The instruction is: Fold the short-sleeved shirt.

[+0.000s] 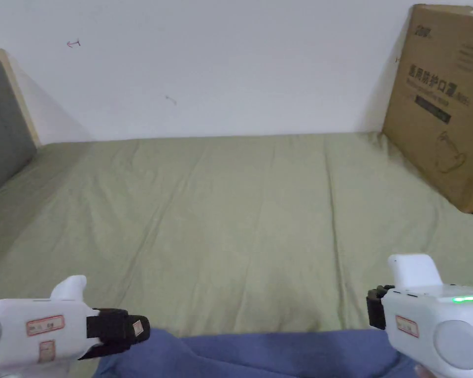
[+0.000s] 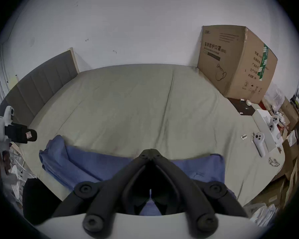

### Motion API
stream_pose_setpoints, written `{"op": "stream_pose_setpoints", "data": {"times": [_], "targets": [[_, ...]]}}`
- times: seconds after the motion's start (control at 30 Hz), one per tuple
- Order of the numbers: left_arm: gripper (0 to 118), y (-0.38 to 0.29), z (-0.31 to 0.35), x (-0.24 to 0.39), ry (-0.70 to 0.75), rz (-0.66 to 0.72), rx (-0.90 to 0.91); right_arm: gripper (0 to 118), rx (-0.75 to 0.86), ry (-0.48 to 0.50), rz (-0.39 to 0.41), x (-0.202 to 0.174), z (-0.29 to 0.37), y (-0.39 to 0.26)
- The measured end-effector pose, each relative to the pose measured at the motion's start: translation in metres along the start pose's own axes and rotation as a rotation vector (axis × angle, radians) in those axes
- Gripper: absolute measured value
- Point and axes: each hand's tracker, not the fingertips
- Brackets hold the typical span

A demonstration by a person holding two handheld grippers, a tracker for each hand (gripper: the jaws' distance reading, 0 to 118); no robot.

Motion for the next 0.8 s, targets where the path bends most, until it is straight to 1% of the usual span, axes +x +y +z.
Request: {"op": "stream_pose_setpoints", "data": {"times": [0.03,0.07,0.1,0.13,0.17,0.2,0.23,0.27,0.3,0.47,0.53,0.57,0.6,0.63,0.67,0.7,0.73,0.77,0.8], "targets": [[0,0.002,0.006,-0.022,-0.075,0.072,-0.032,0,-0.012,0.003,-0.006,0.005,0.0,-0.002],[0,0.001,0.01,-0.042,-0.118,0.113,-0.045,0,-0.026,0.006,-0.02,0.008,-0.001,-0.004],[0,0.0,0.014,-0.059,-0.115,0.114,-0.04,0,-0.038,0.011,-0.035,0.01,-0.001,-0.007],[6,-0.011,0.018,-0.057,-0.093,0.109,-0.023,0,-0.05,0.014,-0.044,0.012,-0.002,-0.008],[20,-0.014,0.02,-0.068,-0.083,0.111,-0.009,0,-0.061,0.015,-0.046,0.013,0.001,-0.009],[48,-0.015,0.021,-0.08,-0.11,0.147,0.017,0,-0.072,0.011,-0.046,0.014,0.002,-0.011],[102,-0.017,0.018,-0.091,-0.141,0.191,0.016,0,-0.081,0.008,-0.044,0.015,0.001,-0.012],[118,-0.016,0.014,-0.106,-0.173,0.238,-0.002,0,-0.092,0.003,-0.041,0.016,0.001,-0.014],[117,-0.016,0.011,-0.119,-0.211,0.285,0.056,0,-0.101,-0.005,-0.042,0.018,-0.001,-0.016],[118,-0.035,-0.028,-0.145,-0.201,0.353,-0.011,0,-0.128,-0.028,-0.038,0.016,0.001,-0.015],[118,-0.037,-0.04,-0.16,-0.365,0.382,0.003,0,-0.14,-0.03,-0.035,0.016,0.0,-0.015],[118,-0.036,-0.05,-0.165,-0.484,0.428,0.011,0,-0.145,-0.029,-0.035,0.016,-0.002,-0.015],[118,-0.037,-0.062,-0.167,-0.532,0.483,-0.019,0,-0.15,-0.025,-0.033,0.015,-0.003,-0.015],[118,-0.04,-0.069,-0.167,-0.527,0.498,-0.035,0,-0.155,-0.02,-0.031,0.014,-0.003,-0.015],[115,-0.04,-0.073,-0.168,-0.476,0.459,-0.022,0,-0.159,-0.013,-0.03,0.013,-0.004,-0.014],[98,-0.041,-0.078,-0.166,-0.341,0.418,-0.015,0,-0.16,-0.003,-0.026,0.007,-0.003,-0.012],[38,-0.044,-0.091,-0.164,-0.127,0.395,-0.041,0,-0.16,0.006,-0.027,0.004,-0.002,-0.012],[6,-0.053,-0.09,-0.168,-0.101,0.397,-0.034,0,-0.161,0.018,-0.028,0.003,-0.002,-0.011],[6,-0.049,-0.071,-0.133,-0.233,0.415,0.033,0,-0.163,0.026,-0.027,0.002,-0.002,-0.011]]}}
